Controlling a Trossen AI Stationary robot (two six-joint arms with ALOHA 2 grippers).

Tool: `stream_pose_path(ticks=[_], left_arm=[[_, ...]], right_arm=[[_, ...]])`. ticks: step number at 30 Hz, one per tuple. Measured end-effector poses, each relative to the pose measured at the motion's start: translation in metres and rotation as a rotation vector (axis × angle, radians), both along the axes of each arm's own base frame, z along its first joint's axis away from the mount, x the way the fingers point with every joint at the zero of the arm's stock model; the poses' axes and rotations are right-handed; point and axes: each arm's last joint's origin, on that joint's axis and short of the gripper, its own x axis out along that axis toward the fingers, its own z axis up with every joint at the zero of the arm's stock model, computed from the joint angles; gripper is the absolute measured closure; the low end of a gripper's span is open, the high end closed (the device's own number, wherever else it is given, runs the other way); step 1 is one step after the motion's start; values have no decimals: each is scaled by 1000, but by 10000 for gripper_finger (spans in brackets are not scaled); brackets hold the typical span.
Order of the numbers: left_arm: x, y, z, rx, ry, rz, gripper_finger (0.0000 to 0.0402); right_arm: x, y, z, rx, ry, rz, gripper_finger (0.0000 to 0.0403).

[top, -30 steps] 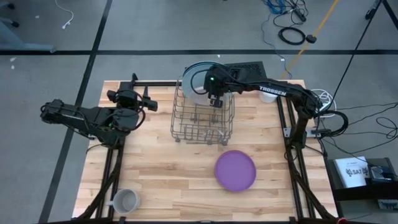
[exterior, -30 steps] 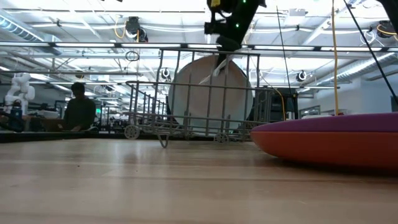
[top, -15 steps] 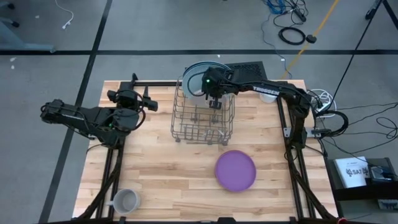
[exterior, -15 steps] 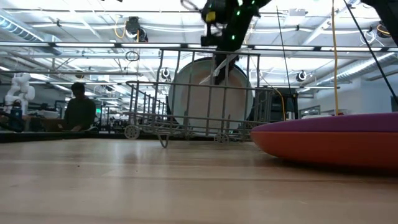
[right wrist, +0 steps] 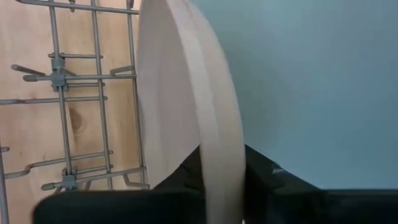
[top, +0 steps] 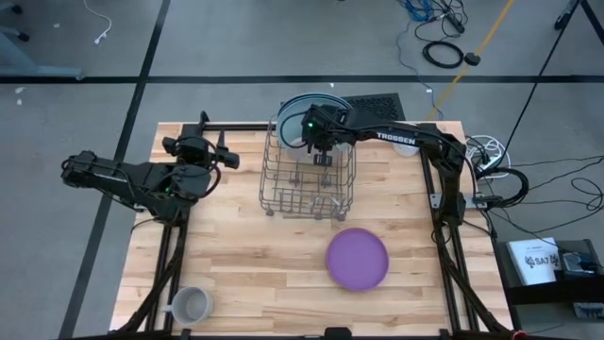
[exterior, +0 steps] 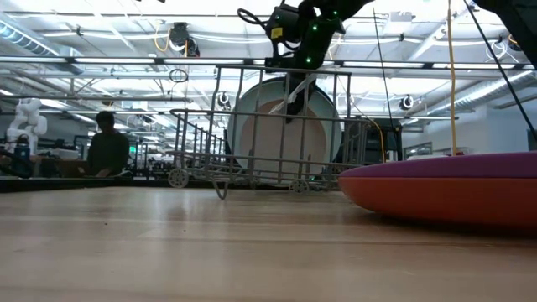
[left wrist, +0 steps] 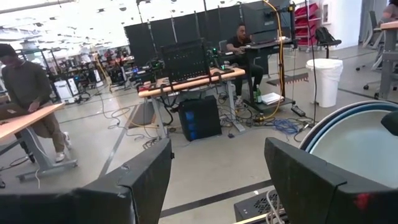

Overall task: Sort dishes
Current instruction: Put the small gray plate into the dish rack

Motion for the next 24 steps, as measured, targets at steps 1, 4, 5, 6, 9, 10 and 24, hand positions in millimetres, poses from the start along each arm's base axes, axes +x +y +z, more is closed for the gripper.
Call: stream_pose_path(ticks=[1, 4, 5, 6, 9, 10, 24], left_arm=[[0, 0, 0, 0, 0, 0, 143], [1, 0, 0, -7, 2, -19, 143], [1, 0, 0, -11, 2, -27, 143], [1, 0, 0, -12, 3, -30, 143], [1, 0, 0, -15, 3, -38, 143], [1, 0, 0, -17, 4, -42, 143], [1, 0, 0, -19, -2, -47, 143]], right_arm=[[0, 0, 0, 1, 2, 1, 336], [0, 0, -3, 6, 13, 1, 301], [0, 1, -3, 5, 12, 2, 289], [1, 1, -2, 2, 8, 4, 278], [1, 2, -1, -26, 8, -3, 244], [1, 2, 1, -40, 9, -1, 234], [-7, 13, 73, -129, -110, 40, 199]])
